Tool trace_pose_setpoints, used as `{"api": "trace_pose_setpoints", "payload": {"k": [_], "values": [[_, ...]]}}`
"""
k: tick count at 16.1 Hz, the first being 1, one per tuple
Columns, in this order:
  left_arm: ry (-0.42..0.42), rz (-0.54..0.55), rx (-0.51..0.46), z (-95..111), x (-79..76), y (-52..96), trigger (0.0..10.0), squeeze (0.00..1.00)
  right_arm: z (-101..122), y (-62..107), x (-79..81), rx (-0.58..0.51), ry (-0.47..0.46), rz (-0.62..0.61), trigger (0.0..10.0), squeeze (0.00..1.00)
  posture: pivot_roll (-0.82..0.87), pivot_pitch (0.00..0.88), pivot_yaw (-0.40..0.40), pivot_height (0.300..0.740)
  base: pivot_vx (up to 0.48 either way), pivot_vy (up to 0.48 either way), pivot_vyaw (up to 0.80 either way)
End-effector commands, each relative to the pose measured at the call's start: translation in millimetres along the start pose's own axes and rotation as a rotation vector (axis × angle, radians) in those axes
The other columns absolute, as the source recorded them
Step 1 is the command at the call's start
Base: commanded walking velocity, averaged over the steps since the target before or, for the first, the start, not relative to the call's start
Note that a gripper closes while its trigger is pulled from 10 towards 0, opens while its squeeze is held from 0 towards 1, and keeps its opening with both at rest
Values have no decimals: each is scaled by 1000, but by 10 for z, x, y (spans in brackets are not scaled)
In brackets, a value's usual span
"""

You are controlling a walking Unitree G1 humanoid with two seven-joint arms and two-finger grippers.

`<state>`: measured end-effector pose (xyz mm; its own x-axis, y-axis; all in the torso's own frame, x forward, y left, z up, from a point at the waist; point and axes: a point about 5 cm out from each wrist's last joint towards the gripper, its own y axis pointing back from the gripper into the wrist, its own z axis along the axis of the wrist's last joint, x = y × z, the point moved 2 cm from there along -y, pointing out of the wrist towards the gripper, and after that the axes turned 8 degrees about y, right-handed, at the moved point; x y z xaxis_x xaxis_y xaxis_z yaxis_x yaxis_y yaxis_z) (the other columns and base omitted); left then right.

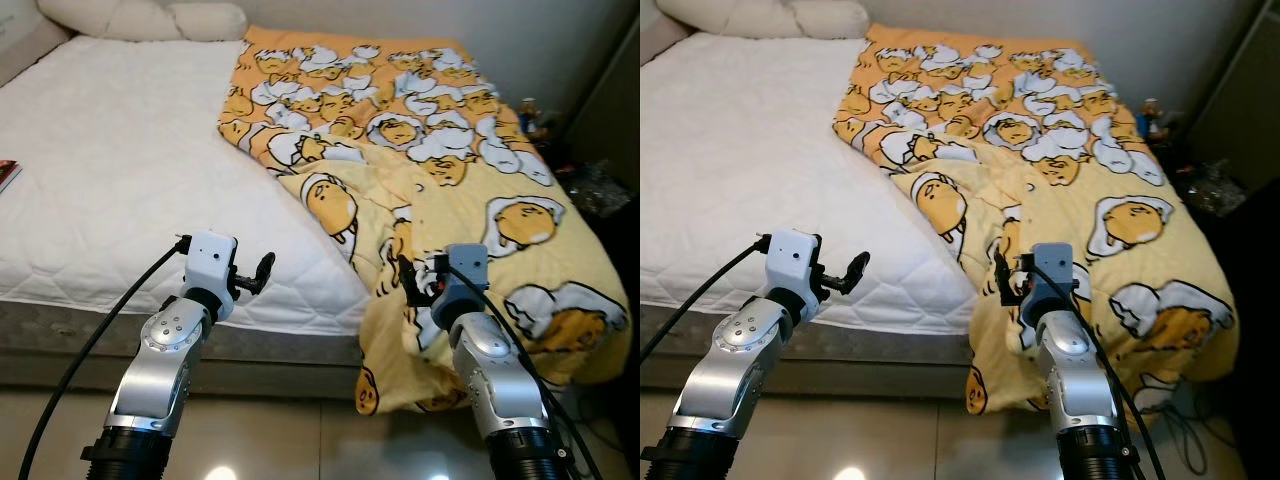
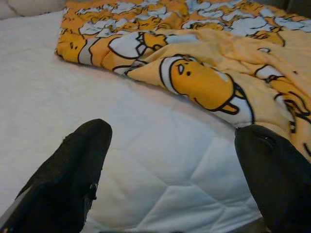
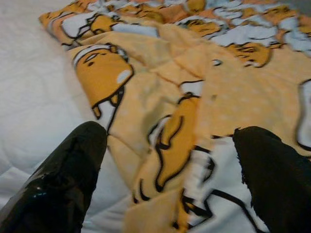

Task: Clean up the room

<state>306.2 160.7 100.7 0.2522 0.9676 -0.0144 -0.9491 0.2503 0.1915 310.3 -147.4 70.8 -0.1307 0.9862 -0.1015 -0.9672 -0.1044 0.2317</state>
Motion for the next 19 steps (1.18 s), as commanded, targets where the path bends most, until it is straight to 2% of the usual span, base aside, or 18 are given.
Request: {"api": "trace_pose_setpoints", "payload": {"k": [1, 2, 8, 11, 12, 14, 15, 17, 18, 19], "values": [[-4, -7, -18, 61, -1, -16, 10000, 0, 69, -17, -9, -14, 5, 2, 10000, 0, 84, 0, -26, 740, 334, 0, -800], [-4, -8, -18, 63, 1, -16, 10000, 0, 72, -19, -12, -17, 13, 3, 10000, 0, 84, 0, -26, 740, 334, 0, -800], [-9, -11, -16, 80, 13, -23, 10000, 0, 114, -37, 30, -30, 47, 37, 10000, 0, 89, 0, -23, 740, 334, 0, 0], [-48, -28, -15, 106, 9, -9, 10000, 0, 151, -31, 31, -38, 67, 44, 10000, 0, 92, 0, -21, 740, 100, 0, 0], [-70, -43, -12, 107, -12, 7, 10000, 0, 170, -16, 36, -45, 61, 62, 10000, 82, 91, 0, -18, 740, 0, 0, 0], [-82, -70, 0, 89, -28, 33, 10000, 0, 119, -36, -9, -7, 80, 38, 10000, 1000, 86, 0, -2, 740, 0, 0, 0], [-104, -128, 22, 58, -56, 47, 10000, 0, 5, -100, -66, 59, 95, 9, 10000, 1000, 84, 0, 15, 740, 0, 0, 0], [-150, -218, 67, 28, -94, 17, 10000, 0, -160, -205, -70, 166, 129, 29, 10000, 1000, 84, 0, 27, 740, 0, 0, 0], [-164, -276, 87, 18, -128, 10, 10000, 0, -217, -259, -67, 202, 147, 39, 10000, 0, 87, 0, 31, 740, 0, 0, 0], [-190, -341, 106, 17, -165, 12, 10000, 0, -263, -326, -91, 237, 155, 24, 10000, 0, 94, 0, 33, 740, 0, 0, 0]]}}
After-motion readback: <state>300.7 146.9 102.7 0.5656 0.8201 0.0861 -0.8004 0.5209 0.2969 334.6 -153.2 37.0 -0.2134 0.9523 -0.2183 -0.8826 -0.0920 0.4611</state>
